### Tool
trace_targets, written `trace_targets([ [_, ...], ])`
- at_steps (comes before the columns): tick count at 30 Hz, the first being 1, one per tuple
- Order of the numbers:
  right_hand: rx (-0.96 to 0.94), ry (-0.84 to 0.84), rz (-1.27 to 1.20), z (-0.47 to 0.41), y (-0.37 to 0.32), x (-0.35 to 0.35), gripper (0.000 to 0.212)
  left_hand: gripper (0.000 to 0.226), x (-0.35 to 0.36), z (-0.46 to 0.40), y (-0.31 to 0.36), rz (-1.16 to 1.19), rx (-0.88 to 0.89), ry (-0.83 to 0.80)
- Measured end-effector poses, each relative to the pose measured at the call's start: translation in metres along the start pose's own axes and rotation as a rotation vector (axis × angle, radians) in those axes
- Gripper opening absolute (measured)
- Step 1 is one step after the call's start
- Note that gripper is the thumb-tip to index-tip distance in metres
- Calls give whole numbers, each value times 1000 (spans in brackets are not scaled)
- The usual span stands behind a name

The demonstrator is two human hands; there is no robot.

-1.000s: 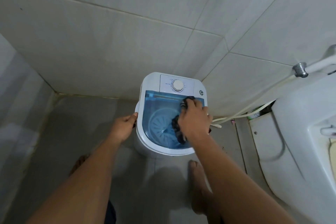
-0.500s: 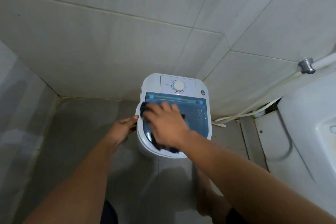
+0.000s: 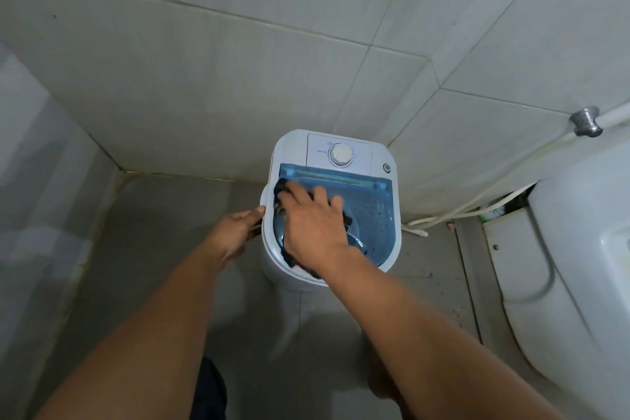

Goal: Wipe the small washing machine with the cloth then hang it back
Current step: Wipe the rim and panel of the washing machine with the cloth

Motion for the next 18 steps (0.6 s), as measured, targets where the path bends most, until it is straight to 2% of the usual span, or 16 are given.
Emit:
trace_targets([
  [2, 128, -46, -10, -25, 14, -4, 59, 30, 0, 0, 1, -11, 20, 5],
  [4, 123, -63, 62, -34, 17, -8, 57, 34, -1, -1, 0, -33, 18, -1],
  [9, -165, -106, 162, 33, -1, 10, 67, 34, -7, 1, 0, -70, -49, -37],
  [12, -332, -116, 179, 70, -13, 27, 65, 34, -6, 2, 0, -81, -39, -41],
  [14, -299, -89, 185, 60, -10, 27, 68, 32, -2, 2, 1, -58, -11, -30],
  [18, -69, -28, 111, -2, 8, 5, 71, 37, 0, 2, 3, -78, -5, -26],
])
Point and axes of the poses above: each hand's wrist, its own z-axis away from the middle knuckle, its own x-axis out of the palm, y = z × x, the point moved 10 cm from there along -z, towards the middle knuckle, and after that the axes turned 6 degrees about x, right-handed, at the moved point
